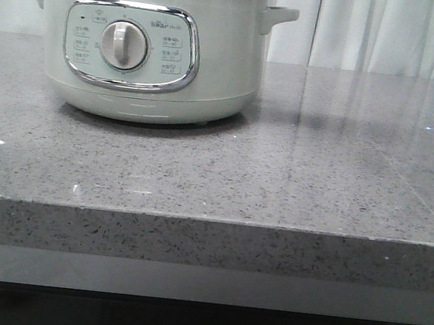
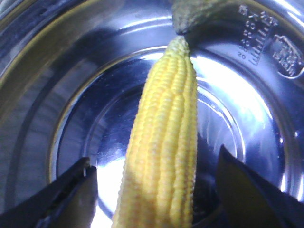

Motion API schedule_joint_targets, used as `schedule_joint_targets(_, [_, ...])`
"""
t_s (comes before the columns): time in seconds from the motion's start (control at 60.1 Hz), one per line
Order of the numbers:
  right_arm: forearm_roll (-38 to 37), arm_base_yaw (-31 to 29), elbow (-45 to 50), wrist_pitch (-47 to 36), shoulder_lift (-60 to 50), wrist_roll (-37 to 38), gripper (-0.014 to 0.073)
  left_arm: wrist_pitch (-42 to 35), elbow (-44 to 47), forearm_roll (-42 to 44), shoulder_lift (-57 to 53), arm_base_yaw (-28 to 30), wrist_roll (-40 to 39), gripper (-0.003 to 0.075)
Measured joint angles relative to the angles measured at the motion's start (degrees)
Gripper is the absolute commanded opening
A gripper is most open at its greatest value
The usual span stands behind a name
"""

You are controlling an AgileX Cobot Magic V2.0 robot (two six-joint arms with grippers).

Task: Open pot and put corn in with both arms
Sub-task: 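Lower the corn into the pot and open the right gripper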

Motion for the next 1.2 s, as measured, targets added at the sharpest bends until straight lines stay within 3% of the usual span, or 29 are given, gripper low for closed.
schedule_joint_targets(0.316, [0.0, 0.0, 0.0, 1.7, -2.9, 0.0, 0.0542, 0.0, 0.0, 0.0, 0.0, 0.0, 0.0, 0.0221])
schedule_joint_targets(0.698, [-0.1, 0.0, 1.1, 10.2, -15.5, 4.0, 0.0542, 0.0, 0.0, 0.0, 0.0, 0.0, 0.0, 0.0221])
schedule_joint_targets(1.197, [-2.5, 0.0, 38.0, -3.7, -45.6, 4.9, 0.0542, 0.0, 0.0, 0.0, 0.0, 0.0, 0.0, 0.0221])
